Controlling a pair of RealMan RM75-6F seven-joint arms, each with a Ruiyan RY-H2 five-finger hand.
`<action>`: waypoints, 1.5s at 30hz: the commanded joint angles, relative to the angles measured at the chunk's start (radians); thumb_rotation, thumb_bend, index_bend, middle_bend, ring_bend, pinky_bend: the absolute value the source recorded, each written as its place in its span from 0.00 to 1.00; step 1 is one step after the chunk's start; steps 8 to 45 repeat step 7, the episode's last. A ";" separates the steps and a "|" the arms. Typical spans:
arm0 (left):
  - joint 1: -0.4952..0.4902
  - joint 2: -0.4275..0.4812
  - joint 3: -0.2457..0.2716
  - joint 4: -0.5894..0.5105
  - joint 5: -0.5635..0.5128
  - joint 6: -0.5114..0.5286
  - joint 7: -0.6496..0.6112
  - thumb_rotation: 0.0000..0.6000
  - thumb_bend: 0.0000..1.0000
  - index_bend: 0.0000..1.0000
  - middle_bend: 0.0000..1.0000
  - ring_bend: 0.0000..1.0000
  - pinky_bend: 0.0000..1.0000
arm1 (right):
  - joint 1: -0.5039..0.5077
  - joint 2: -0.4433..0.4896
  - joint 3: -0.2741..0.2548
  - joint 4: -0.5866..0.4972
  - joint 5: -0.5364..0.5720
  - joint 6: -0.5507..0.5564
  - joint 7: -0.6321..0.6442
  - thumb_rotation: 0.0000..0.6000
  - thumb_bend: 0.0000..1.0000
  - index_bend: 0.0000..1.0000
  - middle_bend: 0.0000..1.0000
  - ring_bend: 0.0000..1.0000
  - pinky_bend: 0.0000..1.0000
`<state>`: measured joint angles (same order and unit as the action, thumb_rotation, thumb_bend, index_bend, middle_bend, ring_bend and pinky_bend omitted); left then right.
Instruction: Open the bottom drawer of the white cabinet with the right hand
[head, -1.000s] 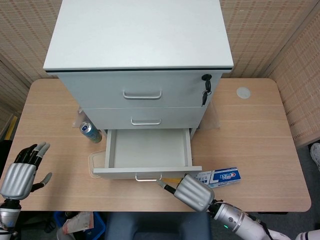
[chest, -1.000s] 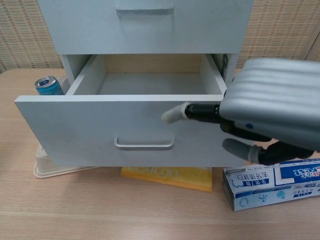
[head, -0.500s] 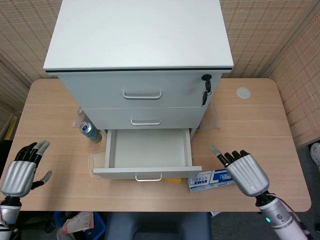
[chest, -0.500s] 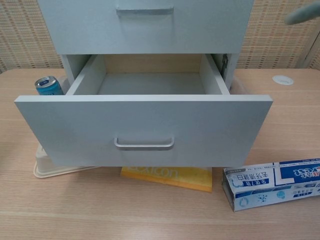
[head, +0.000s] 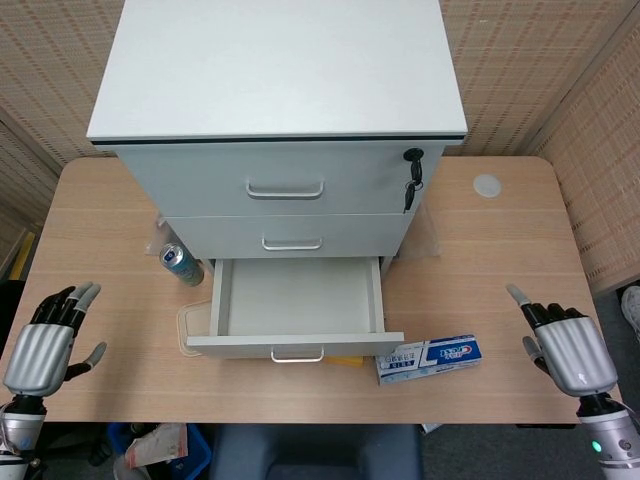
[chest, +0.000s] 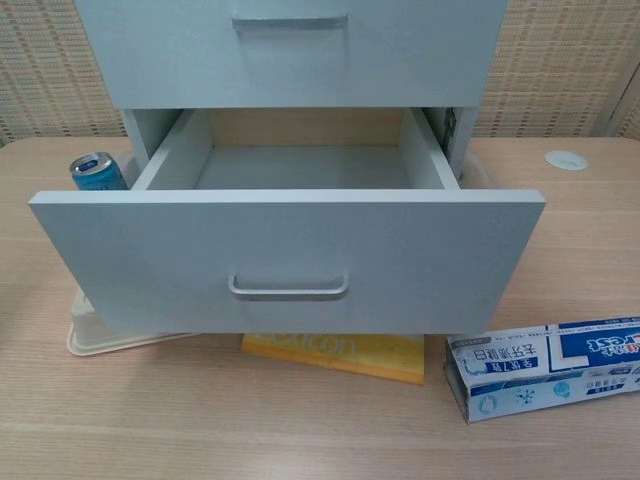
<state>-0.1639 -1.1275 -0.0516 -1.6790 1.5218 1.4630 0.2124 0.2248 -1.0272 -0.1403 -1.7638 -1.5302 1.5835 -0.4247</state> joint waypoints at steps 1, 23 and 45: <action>0.002 -0.001 0.000 0.001 -0.002 0.002 0.000 1.00 0.26 0.09 0.13 0.11 0.15 | -0.036 -0.013 0.013 0.032 0.017 0.018 0.035 1.00 0.30 0.12 0.43 0.38 0.55; 0.004 -0.005 0.000 0.002 -0.002 0.005 0.000 1.00 0.26 0.09 0.13 0.11 0.15 | -0.076 -0.024 0.037 0.063 0.025 0.032 0.089 1.00 0.30 0.12 0.42 0.37 0.53; 0.004 -0.005 0.000 0.002 -0.002 0.005 0.000 1.00 0.26 0.09 0.13 0.11 0.15 | -0.076 -0.024 0.037 0.063 0.025 0.032 0.089 1.00 0.30 0.12 0.42 0.37 0.53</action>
